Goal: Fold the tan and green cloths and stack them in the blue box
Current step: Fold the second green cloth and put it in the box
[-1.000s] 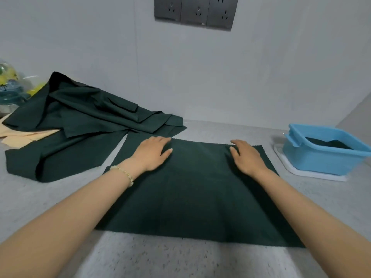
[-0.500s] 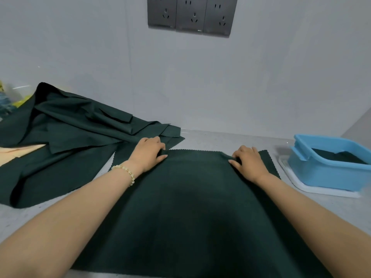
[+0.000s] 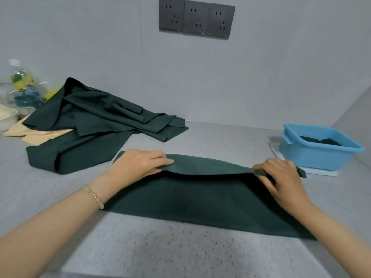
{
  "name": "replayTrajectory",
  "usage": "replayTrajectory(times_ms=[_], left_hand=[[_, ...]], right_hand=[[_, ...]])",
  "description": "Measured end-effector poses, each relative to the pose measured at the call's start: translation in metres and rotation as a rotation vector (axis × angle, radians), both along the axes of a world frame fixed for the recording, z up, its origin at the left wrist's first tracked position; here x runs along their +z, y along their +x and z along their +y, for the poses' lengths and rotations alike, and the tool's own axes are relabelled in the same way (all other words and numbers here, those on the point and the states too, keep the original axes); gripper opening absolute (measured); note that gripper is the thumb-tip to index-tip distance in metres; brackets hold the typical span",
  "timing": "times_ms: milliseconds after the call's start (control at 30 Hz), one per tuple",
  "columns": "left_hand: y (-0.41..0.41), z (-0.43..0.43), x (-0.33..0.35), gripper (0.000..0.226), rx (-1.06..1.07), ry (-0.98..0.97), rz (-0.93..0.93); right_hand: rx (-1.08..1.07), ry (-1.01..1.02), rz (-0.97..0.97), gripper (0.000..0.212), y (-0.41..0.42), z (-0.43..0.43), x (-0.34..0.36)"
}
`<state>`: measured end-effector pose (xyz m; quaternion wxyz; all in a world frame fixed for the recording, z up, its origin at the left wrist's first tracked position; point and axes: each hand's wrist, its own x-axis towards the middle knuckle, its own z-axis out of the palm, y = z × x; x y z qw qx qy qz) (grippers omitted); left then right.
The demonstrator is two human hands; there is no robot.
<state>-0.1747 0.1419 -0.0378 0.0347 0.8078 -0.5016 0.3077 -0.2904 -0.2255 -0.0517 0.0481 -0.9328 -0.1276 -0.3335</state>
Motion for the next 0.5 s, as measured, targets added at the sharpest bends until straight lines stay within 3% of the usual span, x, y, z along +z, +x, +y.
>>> replayTrajectory(times_ms=[167, 267, 333, 400, 500], left_hand=[[-0.042, 0.018, -0.01, 0.056, -0.061, -0.01, -0.005], [-0.056, 0.022, -0.024, 0.035, -0.079, 0.025, 0.021], [-0.063, 0.02, -0.035, 0.016, -0.012, 0.052, 0.119], [-0.065, 0.016, -0.045, 0.03, 0.081, 0.039, 0.299], [-0.07, 0.006, -0.054, 0.042, 0.078, -0.003, 0.456]], right_hand=[[-0.028, -0.121, -0.013, 0.032, -0.055, 0.012, -0.022], [-0.058, -0.181, 0.006, 0.034, -0.077, 0.024, -0.033], [-0.101, -0.179, 0.043, 0.024, -0.087, 0.032, -0.039], [-0.114, -0.121, 0.079, 0.012, -0.092, 0.039, -0.041], [-0.131, -0.116, 0.104, 0.011, -0.095, 0.047, -0.04]])
